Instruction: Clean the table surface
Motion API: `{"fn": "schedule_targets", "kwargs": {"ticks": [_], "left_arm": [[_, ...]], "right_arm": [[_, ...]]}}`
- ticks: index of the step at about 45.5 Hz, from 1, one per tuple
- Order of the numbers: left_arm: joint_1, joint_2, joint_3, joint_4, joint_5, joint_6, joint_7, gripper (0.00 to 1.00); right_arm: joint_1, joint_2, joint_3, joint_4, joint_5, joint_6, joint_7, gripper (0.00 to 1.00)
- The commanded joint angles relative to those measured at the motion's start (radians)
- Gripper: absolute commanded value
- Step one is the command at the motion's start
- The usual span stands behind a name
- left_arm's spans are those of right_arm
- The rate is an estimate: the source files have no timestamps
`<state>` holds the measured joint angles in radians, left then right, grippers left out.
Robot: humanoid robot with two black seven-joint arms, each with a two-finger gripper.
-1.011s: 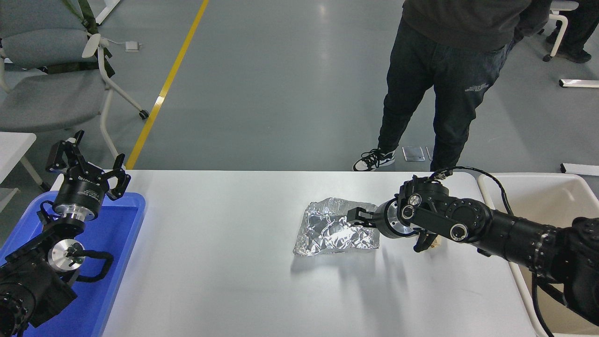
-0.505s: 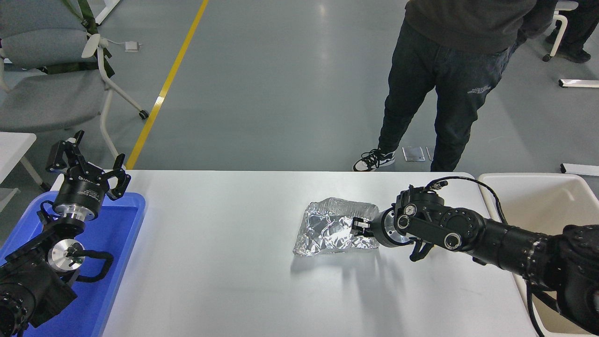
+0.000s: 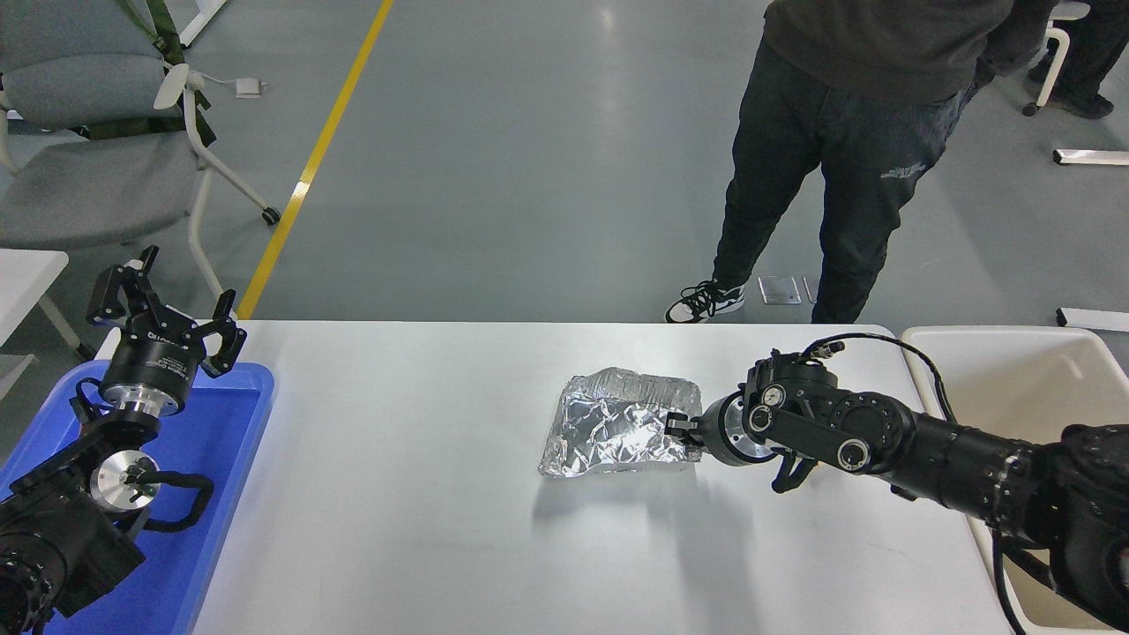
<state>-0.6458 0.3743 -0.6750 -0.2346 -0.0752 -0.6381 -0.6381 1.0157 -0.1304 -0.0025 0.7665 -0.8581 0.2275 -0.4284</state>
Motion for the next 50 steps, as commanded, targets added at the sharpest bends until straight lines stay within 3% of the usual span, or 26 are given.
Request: {"fn": "schedule_targets", "kwargs": {"ticks": [1, 14, 32, 40, 50], "left_arm": [[0.0, 0.0, 0.0, 0.0, 0.0, 0.0, 0.0, 1.0], [0.0, 0.0, 0.0, 0.0, 0.0, 0.0, 0.0, 1.0], [0.0, 0.0, 0.0, 0.0, 0.0, 0.0, 0.0, 1.0], [0.0, 0.0, 0.0, 0.0, 0.0, 0.0, 0.0, 1.0], [0.0, 0.0, 0.0, 0.0, 0.0, 0.0, 0.0, 1.0]], "right_arm": [[0.017, -0.024, 0.021, 0.019, 0.039, 0.007, -0.007, 0.0], [0.208, -0.199, 0.032, 0.194, 0.22, 0.101, -0.09, 0.0], [0.495, -0.42, 0.027, 0.404, 0.444, 0.21, -0.122, 0.0], [0.601, -0.491, 0.032, 0.444, 0.485, 0.292, -0.125, 0.0], [0.635, -0.517, 0.012, 0.447, 0.482, 0.3, -0.125, 0.0]]}}
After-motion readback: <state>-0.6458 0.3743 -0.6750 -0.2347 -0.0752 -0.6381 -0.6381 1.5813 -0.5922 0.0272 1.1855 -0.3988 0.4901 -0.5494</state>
